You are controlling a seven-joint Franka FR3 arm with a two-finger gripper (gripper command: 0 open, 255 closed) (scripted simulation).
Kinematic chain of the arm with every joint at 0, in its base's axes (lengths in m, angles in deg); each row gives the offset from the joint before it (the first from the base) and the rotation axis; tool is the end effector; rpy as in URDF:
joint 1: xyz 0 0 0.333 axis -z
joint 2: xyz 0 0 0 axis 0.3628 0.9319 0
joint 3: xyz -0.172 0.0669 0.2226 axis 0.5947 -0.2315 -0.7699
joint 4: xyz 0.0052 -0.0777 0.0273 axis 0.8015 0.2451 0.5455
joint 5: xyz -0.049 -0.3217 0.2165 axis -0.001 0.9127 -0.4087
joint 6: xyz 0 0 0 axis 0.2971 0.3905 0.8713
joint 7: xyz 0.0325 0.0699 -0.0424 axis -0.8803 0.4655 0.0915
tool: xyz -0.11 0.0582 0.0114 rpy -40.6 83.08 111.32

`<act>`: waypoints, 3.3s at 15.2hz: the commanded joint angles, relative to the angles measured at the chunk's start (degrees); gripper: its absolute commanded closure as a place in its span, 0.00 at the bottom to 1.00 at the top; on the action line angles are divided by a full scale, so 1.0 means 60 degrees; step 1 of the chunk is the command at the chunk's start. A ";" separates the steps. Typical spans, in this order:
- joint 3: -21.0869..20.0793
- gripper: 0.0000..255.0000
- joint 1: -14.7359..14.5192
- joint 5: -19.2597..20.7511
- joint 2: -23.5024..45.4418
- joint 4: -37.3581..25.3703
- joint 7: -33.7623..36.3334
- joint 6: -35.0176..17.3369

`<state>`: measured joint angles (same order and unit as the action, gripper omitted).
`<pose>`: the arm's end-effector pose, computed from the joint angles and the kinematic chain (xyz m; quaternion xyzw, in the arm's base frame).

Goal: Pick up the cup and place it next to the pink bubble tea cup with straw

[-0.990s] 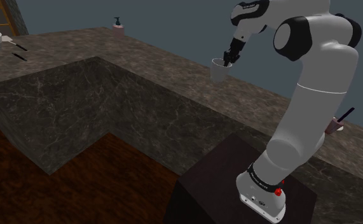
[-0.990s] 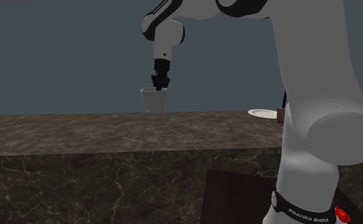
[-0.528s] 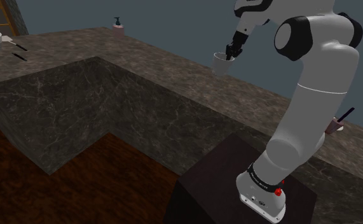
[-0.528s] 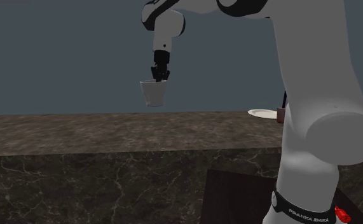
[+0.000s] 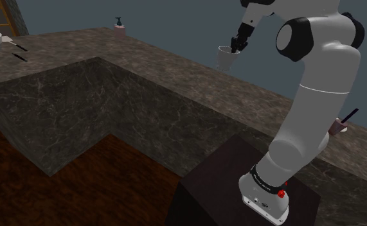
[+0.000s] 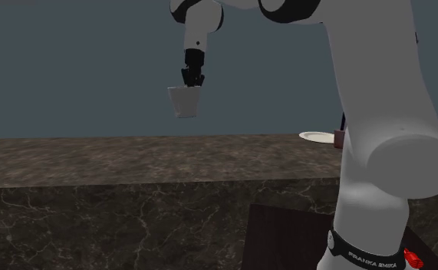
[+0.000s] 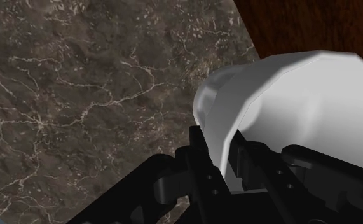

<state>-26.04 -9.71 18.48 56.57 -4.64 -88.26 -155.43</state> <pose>0.4947 -0.3703 0.5141 -0.9906 0.1052 -0.0073 0.0875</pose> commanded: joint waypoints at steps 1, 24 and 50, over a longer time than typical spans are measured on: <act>0.0008 1.00 0.0046 -0.0016 0.0025 -0.0309 0.0036 0.0283; 0.0816 1.00 0.0736 0.1342 -0.2279 0.1059 -0.1492 0.1115; 0.3970 1.00 0.3475 0.2269 -0.2468 0.1222 -0.7454 0.1697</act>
<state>-3.01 10.31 32.26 41.27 3.04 -131.20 -145.41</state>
